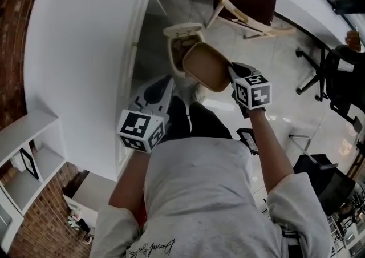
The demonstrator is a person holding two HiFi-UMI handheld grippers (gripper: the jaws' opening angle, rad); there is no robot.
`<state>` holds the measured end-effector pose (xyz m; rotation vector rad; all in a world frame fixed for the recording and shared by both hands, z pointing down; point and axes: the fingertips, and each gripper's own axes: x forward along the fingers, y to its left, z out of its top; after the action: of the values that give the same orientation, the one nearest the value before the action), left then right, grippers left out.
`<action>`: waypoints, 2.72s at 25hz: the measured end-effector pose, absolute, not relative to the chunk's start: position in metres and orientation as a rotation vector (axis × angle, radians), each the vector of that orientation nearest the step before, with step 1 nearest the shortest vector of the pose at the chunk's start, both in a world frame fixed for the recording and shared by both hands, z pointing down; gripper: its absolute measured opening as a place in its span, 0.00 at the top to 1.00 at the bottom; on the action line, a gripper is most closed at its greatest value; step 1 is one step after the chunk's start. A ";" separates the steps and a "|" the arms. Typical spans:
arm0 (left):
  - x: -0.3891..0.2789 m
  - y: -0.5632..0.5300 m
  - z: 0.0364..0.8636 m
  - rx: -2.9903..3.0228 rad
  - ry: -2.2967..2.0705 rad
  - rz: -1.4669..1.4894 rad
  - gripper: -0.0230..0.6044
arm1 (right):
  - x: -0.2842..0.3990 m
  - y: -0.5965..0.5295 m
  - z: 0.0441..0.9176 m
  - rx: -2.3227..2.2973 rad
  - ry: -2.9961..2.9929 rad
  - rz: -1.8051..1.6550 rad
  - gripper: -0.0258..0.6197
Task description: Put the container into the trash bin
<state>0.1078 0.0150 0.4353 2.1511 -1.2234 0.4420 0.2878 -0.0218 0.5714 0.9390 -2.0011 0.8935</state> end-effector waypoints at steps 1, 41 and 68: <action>0.106 0.012 0.437 2.154 -1.220 0.443 0.94 | 0.286 -0.023 0.576 0.940 -1.999 0.894 0.89; 0.063 -0.010 0.569 2.118 -1.076 0.437 0.94 | 0.242 -0.040 0.765 1.036 -1.739 1.045 0.89; 0.076 -0.010 0.605 2.233 -0.854 0.532 0.94 | 0.222 -0.052 0.852 1.123 -1.550 1.141 0.89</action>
<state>0.0762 -0.0104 0.6047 2.2333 -0.8539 0.5316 0.2215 -0.0523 0.8522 1.1234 -1.5498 1.1412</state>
